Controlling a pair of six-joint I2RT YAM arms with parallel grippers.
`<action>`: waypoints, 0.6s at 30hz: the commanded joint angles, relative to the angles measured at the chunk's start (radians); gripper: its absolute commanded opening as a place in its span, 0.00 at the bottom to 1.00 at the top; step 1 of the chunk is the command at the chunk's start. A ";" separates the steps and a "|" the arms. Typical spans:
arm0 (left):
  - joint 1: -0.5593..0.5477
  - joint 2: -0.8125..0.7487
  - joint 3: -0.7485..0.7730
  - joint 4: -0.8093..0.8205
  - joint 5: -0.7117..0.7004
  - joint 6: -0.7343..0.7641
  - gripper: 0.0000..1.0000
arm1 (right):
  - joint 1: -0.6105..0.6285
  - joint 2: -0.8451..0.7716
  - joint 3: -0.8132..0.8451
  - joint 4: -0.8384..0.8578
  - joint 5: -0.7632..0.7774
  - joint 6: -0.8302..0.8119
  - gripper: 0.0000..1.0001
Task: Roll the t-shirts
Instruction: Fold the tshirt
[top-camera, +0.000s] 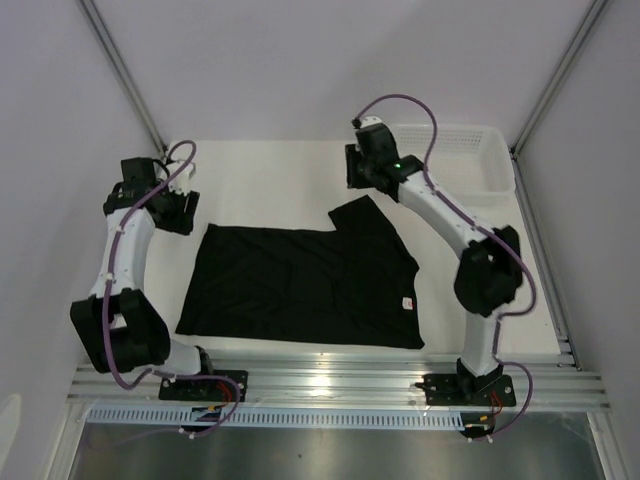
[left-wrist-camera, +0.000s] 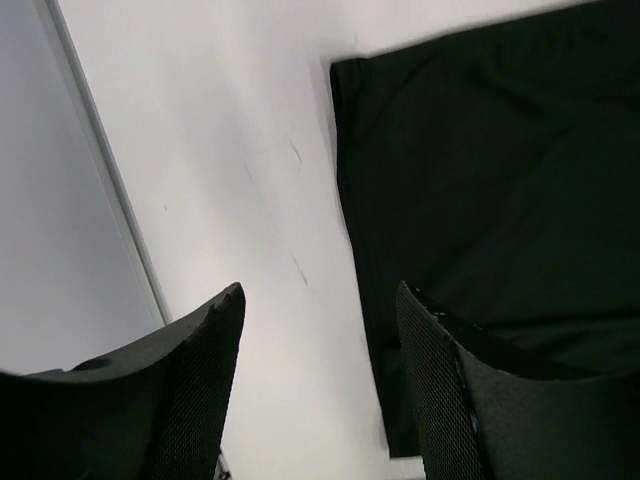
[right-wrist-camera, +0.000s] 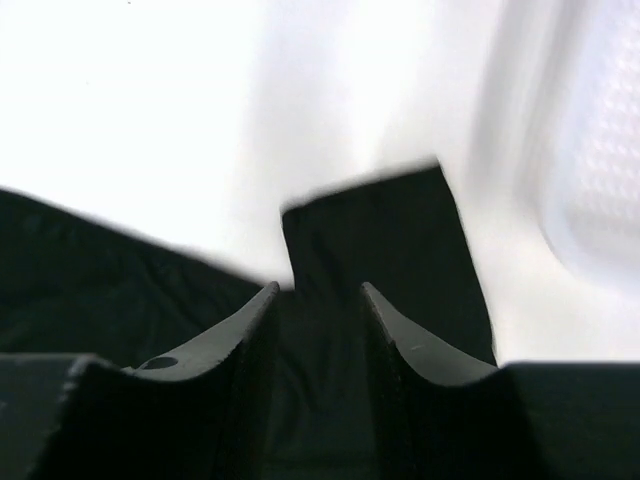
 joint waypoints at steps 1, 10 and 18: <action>-0.014 0.121 0.108 0.029 -0.029 -0.127 0.65 | -0.028 0.221 0.254 -0.005 -0.027 -0.102 0.40; -0.060 0.375 0.268 0.021 -0.063 -0.198 0.59 | -0.061 0.674 0.667 -0.071 0.054 -0.083 0.41; -0.106 0.591 0.415 -0.003 -0.044 -0.287 0.57 | -0.055 0.788 0.698 -0.020 0.226 -0.161 0.45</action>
